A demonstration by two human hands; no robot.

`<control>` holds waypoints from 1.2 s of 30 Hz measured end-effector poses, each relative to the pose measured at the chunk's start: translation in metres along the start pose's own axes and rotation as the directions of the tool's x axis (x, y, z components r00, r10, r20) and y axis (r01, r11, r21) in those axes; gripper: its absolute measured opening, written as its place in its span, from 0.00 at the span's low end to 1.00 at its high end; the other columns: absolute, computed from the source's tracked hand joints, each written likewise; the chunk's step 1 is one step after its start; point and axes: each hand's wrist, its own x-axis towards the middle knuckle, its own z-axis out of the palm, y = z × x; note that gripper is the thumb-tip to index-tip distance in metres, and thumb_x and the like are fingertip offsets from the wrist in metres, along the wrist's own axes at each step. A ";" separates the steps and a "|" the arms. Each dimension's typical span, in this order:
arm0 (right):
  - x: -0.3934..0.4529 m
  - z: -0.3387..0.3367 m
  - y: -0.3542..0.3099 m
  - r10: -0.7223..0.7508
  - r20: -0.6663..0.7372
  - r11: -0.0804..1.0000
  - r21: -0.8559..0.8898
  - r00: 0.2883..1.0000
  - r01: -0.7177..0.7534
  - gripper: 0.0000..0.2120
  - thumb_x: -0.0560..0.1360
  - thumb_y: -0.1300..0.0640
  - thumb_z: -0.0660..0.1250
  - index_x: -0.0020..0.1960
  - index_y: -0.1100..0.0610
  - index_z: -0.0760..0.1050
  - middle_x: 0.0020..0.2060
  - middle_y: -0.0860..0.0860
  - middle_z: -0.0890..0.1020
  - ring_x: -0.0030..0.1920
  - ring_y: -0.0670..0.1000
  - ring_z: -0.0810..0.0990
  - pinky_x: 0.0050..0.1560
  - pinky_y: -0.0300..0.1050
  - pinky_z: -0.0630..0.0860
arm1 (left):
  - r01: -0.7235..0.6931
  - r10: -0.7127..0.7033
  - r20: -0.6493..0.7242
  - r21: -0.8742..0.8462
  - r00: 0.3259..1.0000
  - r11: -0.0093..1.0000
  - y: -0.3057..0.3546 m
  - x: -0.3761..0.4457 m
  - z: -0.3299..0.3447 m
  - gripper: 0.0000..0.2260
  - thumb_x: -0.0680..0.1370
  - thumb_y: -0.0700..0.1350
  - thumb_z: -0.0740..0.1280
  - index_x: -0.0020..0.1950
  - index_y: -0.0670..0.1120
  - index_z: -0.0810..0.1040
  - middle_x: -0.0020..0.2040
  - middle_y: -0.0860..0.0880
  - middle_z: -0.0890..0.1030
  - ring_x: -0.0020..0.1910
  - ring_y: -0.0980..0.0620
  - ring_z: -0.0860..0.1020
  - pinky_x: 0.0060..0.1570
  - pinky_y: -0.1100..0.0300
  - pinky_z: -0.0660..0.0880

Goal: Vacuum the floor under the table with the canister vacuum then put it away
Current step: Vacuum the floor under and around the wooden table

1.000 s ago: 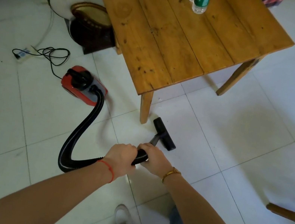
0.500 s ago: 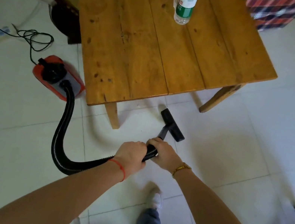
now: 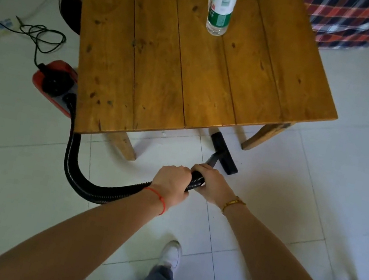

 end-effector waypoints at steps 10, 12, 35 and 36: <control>-0.007 0.066 -0.093 -0.087 0.080 0.995 0.062 0.993 0.082 0.12 0.70 0.67 0.68 0.51 0.58 0.76 0.47 0.55 0.79 0.48 0.54 0.77 0.49 0.41 0.73 | 0.082 -0.082 0.036 0.016 0.996 0.997 -0.066 -0.094 0.022 0.11 0.77 0.47 0.62 0.55 0.43 0.73 0.50 0.45 0.80 0.47 0.46 0.79 0.39 0.58 0.67; -0.011 0.085 -0.113 -0.112 0.090 0.991 0.081 0.990 0.105 0.11 0.69 0.67 0.68 0.51 0.58 0.76 0.48 0.55 0.79 0.48 0.54 0.78 0.50 0.42 0.74 | 0.103 -0.103 0.034 0.011 0.994 0.995 -0.081 -0.118 0.032 0.11 0.77 0.47 0.62 0.55 0.43 0.73 0.50 0.45 0.80 0.46 0.46 0.79 0.39 0.58 0.68; -0.028 0.135 -0.137 -0.168 0.119 0.986 0.025 0.979 0.166 0.13 0.69 0.67 0.68 0.52 0.57 0.75 0.50 0.52 0.78 0.48 0.55 0.79 0.54 0.46 0.76 | 0.171 -0.170 0.040 -0.044 0.985 0.984 -0.097 -0.168 0.072 0.11 0.77 0.46 0.62 0.56 0.43 0.72 0.50 0.45 0.80 0.47 0.45 0.80 0.39 0.57 0.68; -0.023 0.125 -0.126 -0.164 0.118 0.986 0.011 0.979 0.164 0.13 0.69 0.67 0.69 0.52 0.56 0.75 0.51 0.52 0.78 0.48 0.54 0.79 0.55 0.45 0.76 | 0.172 -0.170 0.029 -0.059 0.985 0.983 -0.091 -0.155 0.071 0.11 0.77 0.46 0.62 0.56 0.43 0.72 0.50 0.45 0.80 0.46 0.44 0.80 0.39 0.57 0.68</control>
